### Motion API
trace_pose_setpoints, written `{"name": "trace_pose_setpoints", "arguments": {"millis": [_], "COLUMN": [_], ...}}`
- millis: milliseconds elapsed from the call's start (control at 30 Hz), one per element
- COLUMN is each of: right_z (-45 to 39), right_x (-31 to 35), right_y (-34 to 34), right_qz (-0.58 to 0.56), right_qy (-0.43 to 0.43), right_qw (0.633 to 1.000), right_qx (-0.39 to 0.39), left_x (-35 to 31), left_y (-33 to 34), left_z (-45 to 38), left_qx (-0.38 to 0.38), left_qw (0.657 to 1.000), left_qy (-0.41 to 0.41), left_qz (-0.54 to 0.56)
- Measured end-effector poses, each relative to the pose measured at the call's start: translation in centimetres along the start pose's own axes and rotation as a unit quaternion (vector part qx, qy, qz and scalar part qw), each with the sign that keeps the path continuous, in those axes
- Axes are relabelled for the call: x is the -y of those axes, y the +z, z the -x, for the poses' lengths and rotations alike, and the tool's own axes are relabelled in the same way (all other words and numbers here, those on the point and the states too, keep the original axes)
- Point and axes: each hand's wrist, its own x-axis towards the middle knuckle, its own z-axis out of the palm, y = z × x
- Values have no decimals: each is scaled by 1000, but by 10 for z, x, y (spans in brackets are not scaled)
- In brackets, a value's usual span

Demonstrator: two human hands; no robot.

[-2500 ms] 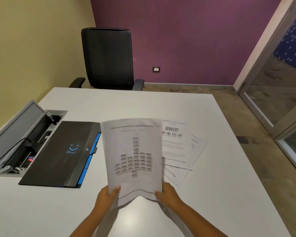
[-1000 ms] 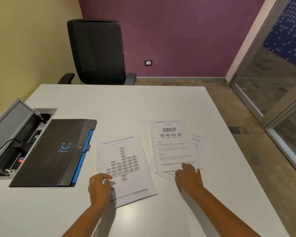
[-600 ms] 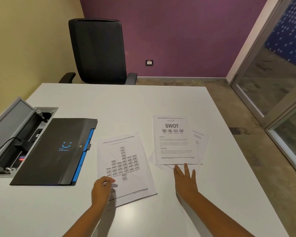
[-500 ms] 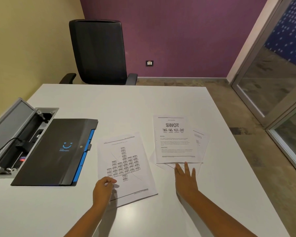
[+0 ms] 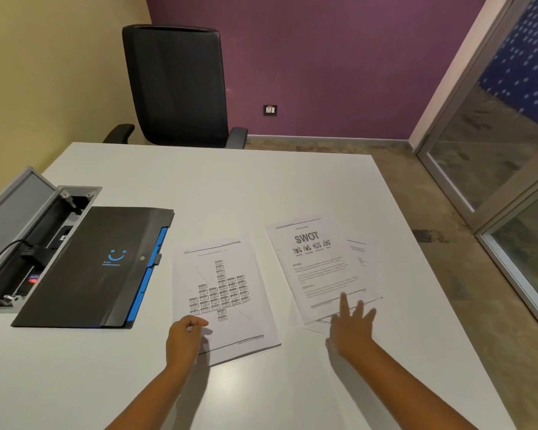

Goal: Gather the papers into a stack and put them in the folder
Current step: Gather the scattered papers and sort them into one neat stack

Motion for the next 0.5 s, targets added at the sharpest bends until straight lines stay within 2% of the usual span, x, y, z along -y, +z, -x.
{"name": "trace_pose_setpoints", "arguments": {"millis": [67,133,300,500], "right_z": [0,0,-2,-2], "right_x": [6,16,30,35], "right_y": [-1,-1,-1,6], "right_qz": [-49,-107,-213,-132], "right_qy": [-70,-121,-146,-151], "right_qw": [996,986,966,980], "right_qx": [-42,-50,-27,11], "left_x": [-4,-9,-19,-12], "left_y": [2,5,7,5], "left_z": [0,2,6,2], "left_qx": [-2,-2,2,7], "left_qw": [1000,1000,999,999], "left_qy": [14,21,39,26], "left_qz": [-8,-9,-12,-18]}}
